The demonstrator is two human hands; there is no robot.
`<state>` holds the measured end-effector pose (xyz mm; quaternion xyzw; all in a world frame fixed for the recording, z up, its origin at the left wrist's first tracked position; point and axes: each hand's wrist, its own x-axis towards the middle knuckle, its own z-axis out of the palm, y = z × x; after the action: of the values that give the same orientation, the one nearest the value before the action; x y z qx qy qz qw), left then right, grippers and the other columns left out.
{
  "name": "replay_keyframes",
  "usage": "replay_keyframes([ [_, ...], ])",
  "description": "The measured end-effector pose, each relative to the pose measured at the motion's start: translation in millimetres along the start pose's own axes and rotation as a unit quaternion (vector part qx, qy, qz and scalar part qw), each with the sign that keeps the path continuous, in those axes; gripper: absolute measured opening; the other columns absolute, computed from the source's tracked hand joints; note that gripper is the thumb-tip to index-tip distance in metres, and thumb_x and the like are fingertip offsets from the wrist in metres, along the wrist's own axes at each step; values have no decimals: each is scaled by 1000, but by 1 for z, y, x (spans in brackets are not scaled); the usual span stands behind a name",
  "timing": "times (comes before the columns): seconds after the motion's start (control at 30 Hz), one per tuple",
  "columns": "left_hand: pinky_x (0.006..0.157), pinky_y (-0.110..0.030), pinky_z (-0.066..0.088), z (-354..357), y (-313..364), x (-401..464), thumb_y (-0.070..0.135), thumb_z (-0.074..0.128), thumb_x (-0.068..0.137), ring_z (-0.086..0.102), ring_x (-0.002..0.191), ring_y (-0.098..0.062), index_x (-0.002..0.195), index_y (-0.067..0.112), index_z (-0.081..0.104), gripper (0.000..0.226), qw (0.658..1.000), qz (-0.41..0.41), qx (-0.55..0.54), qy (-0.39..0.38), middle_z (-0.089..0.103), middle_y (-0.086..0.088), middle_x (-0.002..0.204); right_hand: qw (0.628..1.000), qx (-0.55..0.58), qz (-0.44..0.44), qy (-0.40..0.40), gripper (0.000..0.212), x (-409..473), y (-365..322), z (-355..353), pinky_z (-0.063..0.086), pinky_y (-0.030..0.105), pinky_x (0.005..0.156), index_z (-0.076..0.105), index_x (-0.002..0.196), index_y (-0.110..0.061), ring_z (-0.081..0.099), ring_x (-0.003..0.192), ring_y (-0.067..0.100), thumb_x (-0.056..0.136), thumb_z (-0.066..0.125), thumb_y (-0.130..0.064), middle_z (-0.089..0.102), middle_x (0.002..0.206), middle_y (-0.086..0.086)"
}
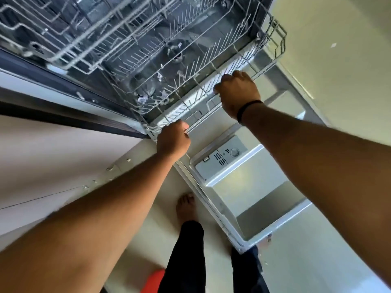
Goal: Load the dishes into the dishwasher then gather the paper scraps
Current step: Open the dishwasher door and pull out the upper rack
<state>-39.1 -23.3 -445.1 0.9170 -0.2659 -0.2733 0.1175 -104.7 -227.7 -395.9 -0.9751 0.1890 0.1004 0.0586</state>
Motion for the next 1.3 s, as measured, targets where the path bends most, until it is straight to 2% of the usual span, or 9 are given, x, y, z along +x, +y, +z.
replay_keyframes([
  [0.13,73,-29,52,10,13,-24,22,61,96,72,91,-25,104,17,74,15,999,30,-2,-18,77,-5,101,999,11,28,-14,32,-39,5,4,44,46,96,68,122,-12,49,119,37,97,49,-4,63,121,12],
  [0.23,64,-28,49,22,18,-36,27,63,95,72,82,-22,96,15,72,15,997,69,11,40,76,-4,95,999,15,42,-14,30,-70,9,9,46,47,93,70,118,-11,49,116,38,95,52,-2,63,118,13],
  [0.3,71,-35,53,28,18,-36,23,66,93,68,92,-25,103,14,69,14,993,71,-22,89,72,-7,103,999,18,48,-12,30,-88,12,14,48,47,91,71,114,-10,50,115,38,94,51,0,64,114,14],
  [0.4,98,-40,47,35,17,-30,23,70,91,56,119,-32,132,9,59,44,990,11,-57,125,61,-16,129,998,30,60,-2,28,-115,18,22,50,45,86,73,106,-9,52,113,38,90,52,1,64,108,14],
  [0.57,119,-43,33,41,21,-17,37,71,92,34,147,-34,160,7,19,91,986,-119,-120,-14,29,-19,162,994,47,97,5,20,-158,27,34,51,46,84,73,95,-4,55,105,41,83,59,5,65,101,17],
  [0.77,95,-30,41,61,32,-31,40,69,94,50,134,-32,153,13,35,73,975,-123,-133,-130,45,-15,154,989,40,138,-21,24,-204,36,47,47,48,99,76,96,-6,54,106,40,87,56,4,65,99,15],
  [0.97,94,-28,38,87,48,-74,40,65,97,51,134,-33,153,21,34,67,977,-70,-124,-159,46,-16,152,986,34,145,-74,25,-252,51,52,48,38,93,75,100,-9,51,111,34,89,56,3,63,104,10],
  [1.2,94,-35,44,125,57,-116,44,62,97,57,123,-34,148,20,40,60,976,-24,-89,-197,55,-17,141,983,22,173,-59,17,-305,66,68,54,41,72,75,74,-3,57,94,40,68,70,12,63,82,13],
  [1.3,107,-41,42,134,63,-128,46,63,96,50,133,-35,153,15,34,70,975,-33,-86,-201,48,-19,148,985,26,160,-53,17,-320,72,73,55,42,77,76,74,-4,60,94,39,66,74,11,64,81,13],
])
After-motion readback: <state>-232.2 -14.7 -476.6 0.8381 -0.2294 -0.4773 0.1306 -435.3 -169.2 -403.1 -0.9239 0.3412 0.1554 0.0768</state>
